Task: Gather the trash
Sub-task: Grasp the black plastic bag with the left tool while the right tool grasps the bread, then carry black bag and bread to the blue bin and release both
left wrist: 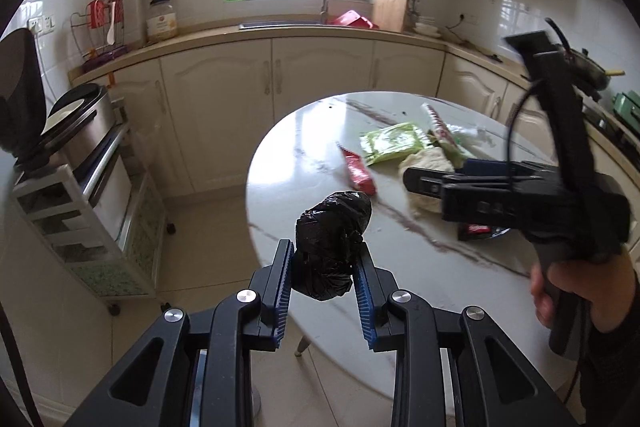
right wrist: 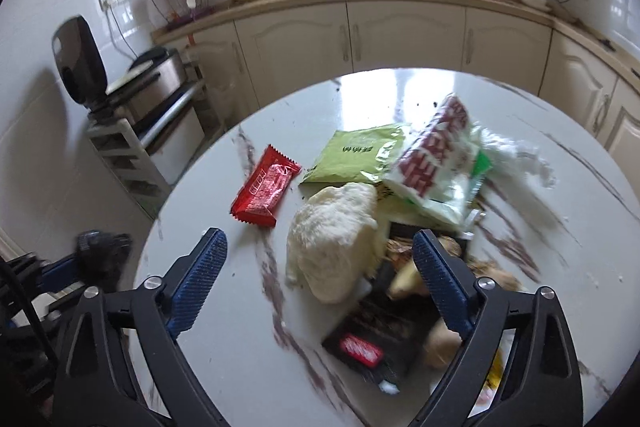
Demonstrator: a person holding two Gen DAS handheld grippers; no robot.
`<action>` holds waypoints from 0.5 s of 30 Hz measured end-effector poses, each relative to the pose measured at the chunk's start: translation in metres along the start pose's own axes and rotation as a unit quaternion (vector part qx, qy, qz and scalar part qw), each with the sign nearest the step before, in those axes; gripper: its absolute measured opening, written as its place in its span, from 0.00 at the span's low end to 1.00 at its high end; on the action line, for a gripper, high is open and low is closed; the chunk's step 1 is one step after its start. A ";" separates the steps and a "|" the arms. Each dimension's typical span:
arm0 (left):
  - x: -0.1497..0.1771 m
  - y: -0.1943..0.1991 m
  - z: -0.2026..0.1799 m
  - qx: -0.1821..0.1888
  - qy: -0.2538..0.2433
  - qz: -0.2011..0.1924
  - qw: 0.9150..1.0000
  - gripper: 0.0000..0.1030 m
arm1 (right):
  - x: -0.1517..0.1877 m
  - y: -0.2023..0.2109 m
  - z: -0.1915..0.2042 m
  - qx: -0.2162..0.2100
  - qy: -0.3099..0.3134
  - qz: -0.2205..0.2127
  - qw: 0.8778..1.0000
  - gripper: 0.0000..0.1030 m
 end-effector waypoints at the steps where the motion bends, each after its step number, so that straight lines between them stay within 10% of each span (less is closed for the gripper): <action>1: 0.003 0.003 0.004 -0.001 0.003 0.001 1.000 0.25 | -0.001 -0.009 0.002 0.017 0.005 0.006 1.000 0.89; 5: 0.013 0.014 0.015 0.001 0.007 0.004 1.000 0.25 | 0.001 -0.024 0.005 0.056 0.016 0.024 0.998 0.82; 9: 0.014 0.021 0.021 0.010 0.013 0.004 1.000 0.25 | 0.000 -0.022 0.007 0.071 0.031 0.019 0.997 0.48; 15: 0.017 0.036 0.029 0.027 0.020 -0.008 0.999 0.25 | 0.003 0.001 -0.006 0.034 0.000 0.005 0.999 0.45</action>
Point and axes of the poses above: each gripper's, at about its wrist camera, not at the fingertips, and y roughly against the way its jaws point, z to its left, x to its underside, the point moved 6 cm from there along -y, roughly the way its jaws point, and after that the axes turned 4 degrees about -y, right-handed, at the moved point
